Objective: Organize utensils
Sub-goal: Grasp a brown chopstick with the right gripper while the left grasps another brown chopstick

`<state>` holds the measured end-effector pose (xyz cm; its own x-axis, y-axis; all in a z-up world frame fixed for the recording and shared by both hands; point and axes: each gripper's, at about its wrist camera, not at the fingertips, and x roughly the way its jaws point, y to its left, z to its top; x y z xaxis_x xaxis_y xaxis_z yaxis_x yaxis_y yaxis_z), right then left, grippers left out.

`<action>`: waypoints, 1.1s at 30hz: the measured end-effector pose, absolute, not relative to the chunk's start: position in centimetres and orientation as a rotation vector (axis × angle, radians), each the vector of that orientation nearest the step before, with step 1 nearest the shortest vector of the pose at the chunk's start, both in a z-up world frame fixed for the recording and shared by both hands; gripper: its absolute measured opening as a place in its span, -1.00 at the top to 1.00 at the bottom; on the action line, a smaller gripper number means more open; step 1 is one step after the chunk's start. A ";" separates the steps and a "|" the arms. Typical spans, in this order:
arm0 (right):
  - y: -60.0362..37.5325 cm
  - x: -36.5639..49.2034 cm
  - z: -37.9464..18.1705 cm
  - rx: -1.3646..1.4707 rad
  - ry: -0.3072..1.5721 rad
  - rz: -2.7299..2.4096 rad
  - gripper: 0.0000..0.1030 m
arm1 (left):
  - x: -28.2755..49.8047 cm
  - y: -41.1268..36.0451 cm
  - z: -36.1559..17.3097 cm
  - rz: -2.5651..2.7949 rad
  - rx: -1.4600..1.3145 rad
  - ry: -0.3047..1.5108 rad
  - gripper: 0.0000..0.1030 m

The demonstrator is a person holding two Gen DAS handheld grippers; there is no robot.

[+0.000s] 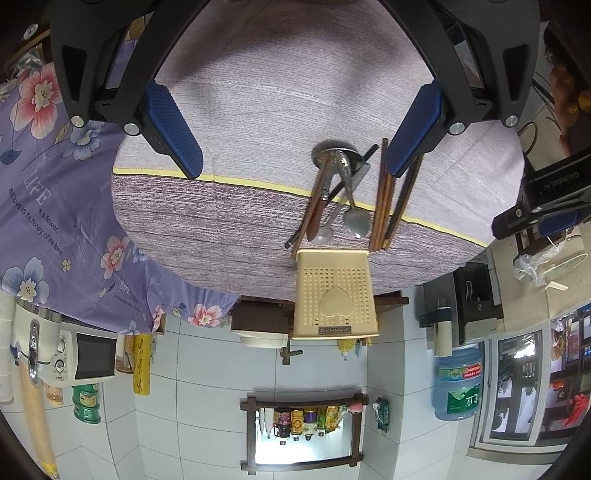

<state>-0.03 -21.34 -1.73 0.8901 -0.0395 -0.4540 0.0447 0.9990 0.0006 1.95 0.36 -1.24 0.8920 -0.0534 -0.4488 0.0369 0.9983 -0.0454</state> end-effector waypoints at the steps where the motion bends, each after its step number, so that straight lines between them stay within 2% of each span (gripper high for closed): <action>1: -21.7 0.4 -1.8 0.023 0.483 -0.052 -0.90 | 2.4 0.4 -1.4 -0.045 -0.033 0.485 -0.90; 10: -24.8 5.4 -3.5 0.099 0.658 -0.099 -0.90 | 6.1 0.7 -1.9 -0.073 -0.032 0.588 -0.90; 15: -25.4 8.1 -3.8 0.136 0.727 -0.065 -0.57 | 8.9 0.3 -2.5 -0.104 0.018 0.666 -0.87; 20: -24.7 11.0 -4.1 0.140 0.775 -0.030 -0.27 | 11.4 0.2 -3.0 -0.152 -0.002 0.750 -0.41; 22: -24.5 12.0 -4.2 0.140 0.795 -0.020 -0.17 | 12.3 0.0 -3.2 -0.159 -0.009 0.773 -0.36; 33: -22.1 14.9 -5.0 0.106 0.854 0.017 0.08 | 13.6 -1.1 -4.3 -0.187 -0.011 0.822 -0.32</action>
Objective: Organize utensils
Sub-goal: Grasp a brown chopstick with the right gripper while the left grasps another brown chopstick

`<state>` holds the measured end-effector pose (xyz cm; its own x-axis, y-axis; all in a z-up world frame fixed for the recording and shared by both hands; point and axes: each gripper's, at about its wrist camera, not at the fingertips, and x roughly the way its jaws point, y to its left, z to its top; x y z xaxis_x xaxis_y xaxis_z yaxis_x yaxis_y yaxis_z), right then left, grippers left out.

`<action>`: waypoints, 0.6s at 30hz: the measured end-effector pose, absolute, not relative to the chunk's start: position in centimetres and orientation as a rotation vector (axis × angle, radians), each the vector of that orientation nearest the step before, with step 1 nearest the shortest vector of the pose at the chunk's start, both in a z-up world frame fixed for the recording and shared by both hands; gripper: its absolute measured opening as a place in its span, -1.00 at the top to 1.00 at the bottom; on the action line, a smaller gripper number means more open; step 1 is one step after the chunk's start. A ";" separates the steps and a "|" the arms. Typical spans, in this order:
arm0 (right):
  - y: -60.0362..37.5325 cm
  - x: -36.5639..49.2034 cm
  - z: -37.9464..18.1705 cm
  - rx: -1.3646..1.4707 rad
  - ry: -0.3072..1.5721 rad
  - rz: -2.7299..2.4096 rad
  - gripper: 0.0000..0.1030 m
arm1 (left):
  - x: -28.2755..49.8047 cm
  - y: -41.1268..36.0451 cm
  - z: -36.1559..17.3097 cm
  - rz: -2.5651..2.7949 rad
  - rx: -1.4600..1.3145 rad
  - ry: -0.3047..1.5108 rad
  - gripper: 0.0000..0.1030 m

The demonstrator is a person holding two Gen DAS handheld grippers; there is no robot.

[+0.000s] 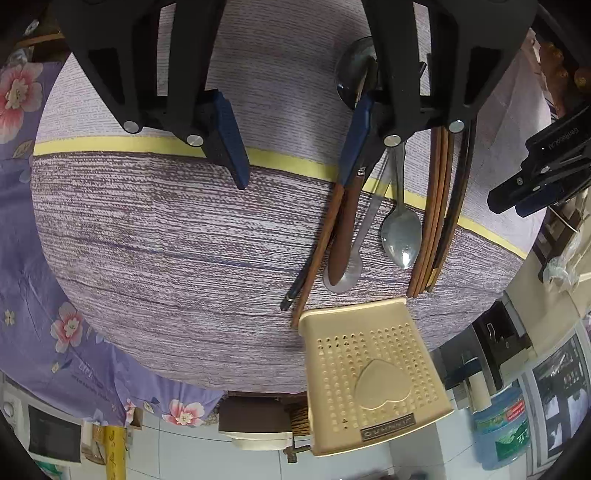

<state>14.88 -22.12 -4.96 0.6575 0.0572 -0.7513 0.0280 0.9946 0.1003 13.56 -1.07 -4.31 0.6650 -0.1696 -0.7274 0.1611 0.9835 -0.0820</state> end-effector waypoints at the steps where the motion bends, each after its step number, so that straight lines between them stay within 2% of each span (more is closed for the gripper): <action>1: -22.1 15.0 -5.0 0.112 0.856 0.022 0.09 | 13.6 -1.1 -4.4 -0.187 -0.012 0.825 -0.32; 3: -22.4 14.9 -4.8 0.139 0.852 0.035 0.16 | 13.8 -1.1 -4.5 -0.186 -0.013 0.831 -0.32; 10: -21.9 15.3 -4.7 0.134 0.863 0.051 0.17 | 14.4 -1.3 -4.4 -0.185 -0.008 0.837 -0.32; 14: -22.8 15.5 -4.7 0.146 0.871 0.033 0.30 | 14.6 -1.5 -4.8 -0.187 0.001 0.856 -0.32; 16: -23.8 15.3 -4.7 0.135 0.865 -0.021 0.44 | 14.7 -1.5 -4.9 -0.186 0.006 0.864 -0.31; 18: -25.2 15.1 -4.4 0.155 0.853 -0.049 0.45 | 14.8 -1.5 -5.0 -0.183 0.008 0.866 -0.29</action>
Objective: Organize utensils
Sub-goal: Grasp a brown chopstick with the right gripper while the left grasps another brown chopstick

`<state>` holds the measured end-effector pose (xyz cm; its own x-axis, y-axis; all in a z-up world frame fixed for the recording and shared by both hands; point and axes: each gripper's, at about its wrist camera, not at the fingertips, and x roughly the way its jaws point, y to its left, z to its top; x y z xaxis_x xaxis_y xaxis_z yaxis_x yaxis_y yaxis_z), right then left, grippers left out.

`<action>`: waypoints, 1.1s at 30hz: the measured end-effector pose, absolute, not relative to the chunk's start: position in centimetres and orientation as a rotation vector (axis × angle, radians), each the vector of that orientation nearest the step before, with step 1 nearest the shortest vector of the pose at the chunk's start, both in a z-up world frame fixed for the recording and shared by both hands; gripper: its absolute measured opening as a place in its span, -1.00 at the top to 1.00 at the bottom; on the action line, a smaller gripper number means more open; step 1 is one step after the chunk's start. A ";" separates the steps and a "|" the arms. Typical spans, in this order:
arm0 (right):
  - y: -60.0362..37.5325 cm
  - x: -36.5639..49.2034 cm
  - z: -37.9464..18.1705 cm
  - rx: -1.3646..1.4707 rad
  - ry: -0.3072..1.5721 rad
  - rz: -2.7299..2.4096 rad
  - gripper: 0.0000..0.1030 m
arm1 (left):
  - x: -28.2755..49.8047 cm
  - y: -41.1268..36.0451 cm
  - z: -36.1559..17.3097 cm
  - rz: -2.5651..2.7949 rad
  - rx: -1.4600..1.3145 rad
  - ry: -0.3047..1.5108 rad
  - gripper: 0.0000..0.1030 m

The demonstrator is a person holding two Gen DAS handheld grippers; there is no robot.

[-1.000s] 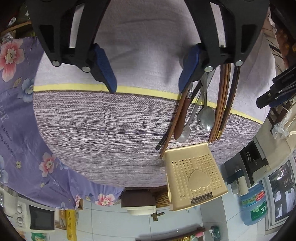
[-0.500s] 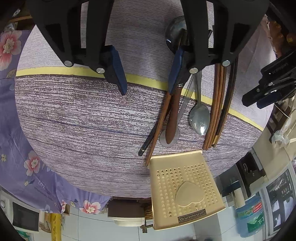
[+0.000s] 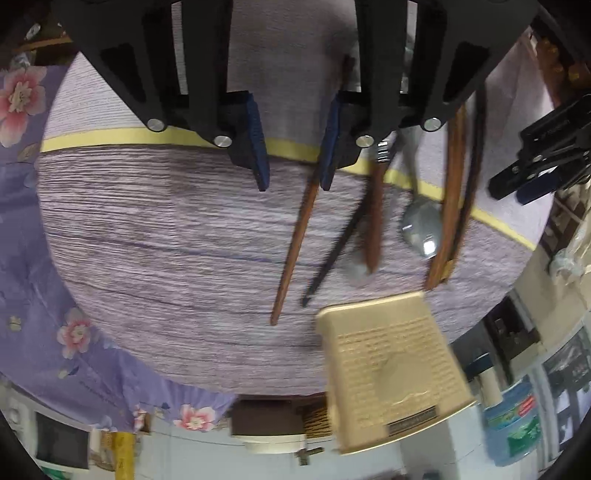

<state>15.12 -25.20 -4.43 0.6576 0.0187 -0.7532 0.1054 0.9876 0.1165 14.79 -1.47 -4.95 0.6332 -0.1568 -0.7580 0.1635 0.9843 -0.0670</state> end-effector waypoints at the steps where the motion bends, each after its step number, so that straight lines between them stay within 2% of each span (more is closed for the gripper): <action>1: -25.6 15.0 -4.3 0.166 0.845 -0.041 0.45 | 14.9 -1.5 -5.0 -0.181 0.008 0.869 -0.26; 10: -25.2 14.7 -4.5 0.161 0.853 -0.044 0.42 | 16.1 -3.1 -5.4 -0.204 0.021 0.917 0.12; 11: -25.2 14.7 -4.6 0.161 0.855 -0.049 0.37 | 16.2 -3.3 -5.5 -0.203 0.025 0.922 0.14; 12: -25.2 14.6 -4.6 0.163 0.855 -0.045 0.32 | 16.2 -3.3 -5.5 -0.203 0.023 0.918 0.15; 24: -24.8 14.4 -4.7 0.190 0.850 0.008 0.32 | 16.2 -0.9 -5.0 -0.150 0.010 0.918 0.18; 33: -25.2 18.4 -3.2 0.213 0.880 0.032 0.32 | 19.0 0.5 -3.6 -0.116 -0.055 0.913 0.18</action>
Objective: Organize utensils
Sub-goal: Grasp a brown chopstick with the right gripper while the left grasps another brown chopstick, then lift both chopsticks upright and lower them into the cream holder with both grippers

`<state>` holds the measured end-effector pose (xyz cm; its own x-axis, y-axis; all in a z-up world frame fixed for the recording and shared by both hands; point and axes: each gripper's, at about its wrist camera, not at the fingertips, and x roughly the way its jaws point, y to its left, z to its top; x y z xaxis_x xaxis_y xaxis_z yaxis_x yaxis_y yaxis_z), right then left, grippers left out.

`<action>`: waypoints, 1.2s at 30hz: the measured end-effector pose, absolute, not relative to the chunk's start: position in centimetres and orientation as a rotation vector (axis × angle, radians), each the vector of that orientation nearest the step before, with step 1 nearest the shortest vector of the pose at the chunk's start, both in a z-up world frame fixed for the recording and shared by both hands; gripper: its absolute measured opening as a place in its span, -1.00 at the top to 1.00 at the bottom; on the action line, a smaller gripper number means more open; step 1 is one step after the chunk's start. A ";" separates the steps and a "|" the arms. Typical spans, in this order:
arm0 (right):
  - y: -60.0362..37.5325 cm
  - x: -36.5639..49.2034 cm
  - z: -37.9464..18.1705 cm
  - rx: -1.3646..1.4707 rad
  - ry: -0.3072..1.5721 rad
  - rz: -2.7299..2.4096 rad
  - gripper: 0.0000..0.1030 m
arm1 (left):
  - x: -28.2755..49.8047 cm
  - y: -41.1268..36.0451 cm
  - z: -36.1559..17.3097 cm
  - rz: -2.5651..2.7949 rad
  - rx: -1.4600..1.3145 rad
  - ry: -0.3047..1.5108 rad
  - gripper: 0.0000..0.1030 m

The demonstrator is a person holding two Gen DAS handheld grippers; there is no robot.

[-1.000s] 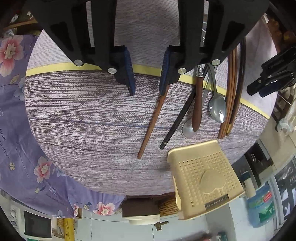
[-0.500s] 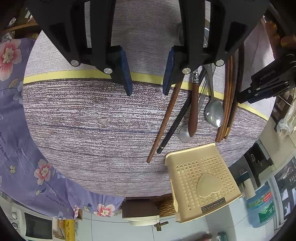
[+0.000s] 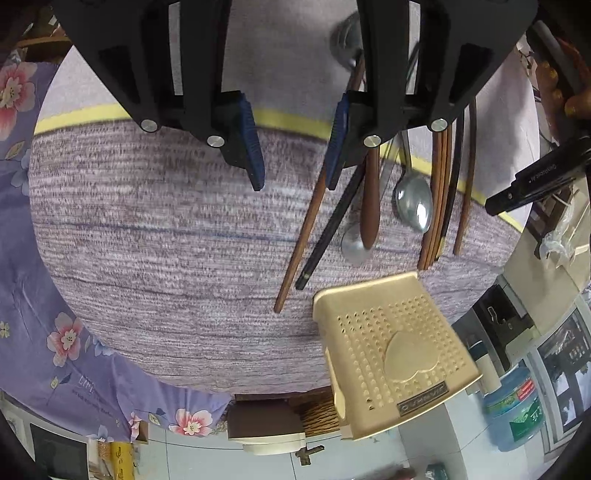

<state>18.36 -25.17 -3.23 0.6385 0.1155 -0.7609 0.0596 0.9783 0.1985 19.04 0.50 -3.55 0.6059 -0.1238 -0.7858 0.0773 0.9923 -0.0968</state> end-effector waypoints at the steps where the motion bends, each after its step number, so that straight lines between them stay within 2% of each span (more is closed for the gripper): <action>1: -25.2 19.1 -3.1 0.219 0.881 0.030 0.32 | 19.2 0.4 -3.4 -0.117 -0.061 0.912 0.18; 4: -24.8 21.8 -2.6 0.176 0.878 -0.007 0.33 | 19.7 0.2 -3.3 -0.114 -0.057 0.904 0.18; 9: -24.5 24.7 -3.0 0.186 0.917 -0.041 0.64 | 20.0 -0.1 -3.8 -0.124 -0.049 0.922 0.28; 16: -23.6 26.1 -4.3 0.209 0.976 -0.035 0.69 | 19.9 -0.2 -4.5 -0.130 -0.059 0.941 0.37; 20: -23.5 26.7 -4.5 0.199 0.976 -0.058 0.81 | 20.0 -0.1 -4.8 -0.125 -0.068 0.954 0.45; 26: -24.2 28.1 -4.7 0.220 0.979 -0.063 0.82 | 21.7 -0.7 -5.0 -0.134 -0.082 0.982 0.61; 33: -24.4 29.6 -4.7 0.221 0.986 -0.070 0.82 | 24.1 -1.7 -5.1 -0.118 -0.061 0.999 0.65; 36: -24.4 29.9 -4.7 0.221 0.990 -0.076 0.83 | 24.5 -1.9 -5.0 -0.102 -0.046 0.999 0.74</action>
<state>29.93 -24.42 -4.67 0.5484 0.0365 -0.8354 0.1638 0.9750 0.1501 24.54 -1.91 -5.03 0.5369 -0.1072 -0.8368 0.0648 0.9942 -0.0859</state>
